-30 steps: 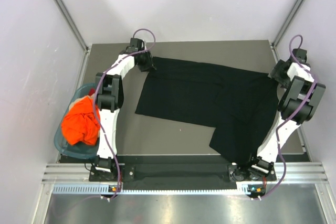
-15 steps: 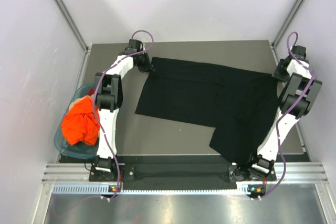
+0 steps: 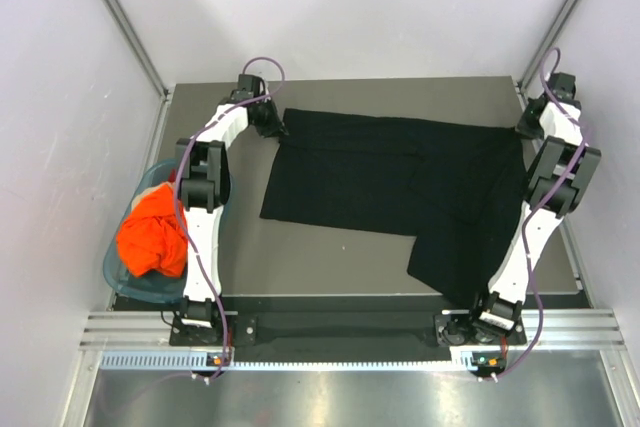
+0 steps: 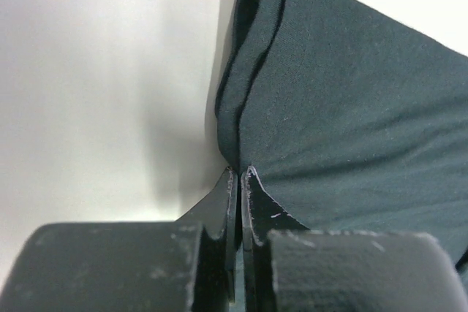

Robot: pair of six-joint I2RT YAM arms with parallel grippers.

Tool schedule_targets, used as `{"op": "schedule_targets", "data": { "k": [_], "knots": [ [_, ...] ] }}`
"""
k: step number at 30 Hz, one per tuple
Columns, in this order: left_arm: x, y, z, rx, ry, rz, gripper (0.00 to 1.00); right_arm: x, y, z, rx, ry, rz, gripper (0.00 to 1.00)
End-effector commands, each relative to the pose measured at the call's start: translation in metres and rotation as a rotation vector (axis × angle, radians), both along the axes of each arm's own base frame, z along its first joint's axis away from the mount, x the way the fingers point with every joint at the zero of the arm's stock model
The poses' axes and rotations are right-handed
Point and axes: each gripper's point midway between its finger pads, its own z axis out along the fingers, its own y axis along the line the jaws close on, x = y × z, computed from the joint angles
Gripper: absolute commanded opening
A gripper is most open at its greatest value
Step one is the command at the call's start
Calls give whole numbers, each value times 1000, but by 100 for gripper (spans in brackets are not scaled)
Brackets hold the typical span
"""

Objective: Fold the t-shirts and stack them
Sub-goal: Fold the tshirt

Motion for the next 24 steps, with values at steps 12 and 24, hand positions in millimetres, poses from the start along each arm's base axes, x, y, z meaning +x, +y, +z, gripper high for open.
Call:
{"op": "schedule_targets", "data": {
  "k": [12, 24],
  "knots": [
    [15, 39, -8, 96, 3, 74, 0, 70, 35, 29, -21, -162, 61, 0],
    [49, 37, 51, 33, -220, 104, 76, 108, 60, 68, 34, -321, 40, 2]
  ]
}}
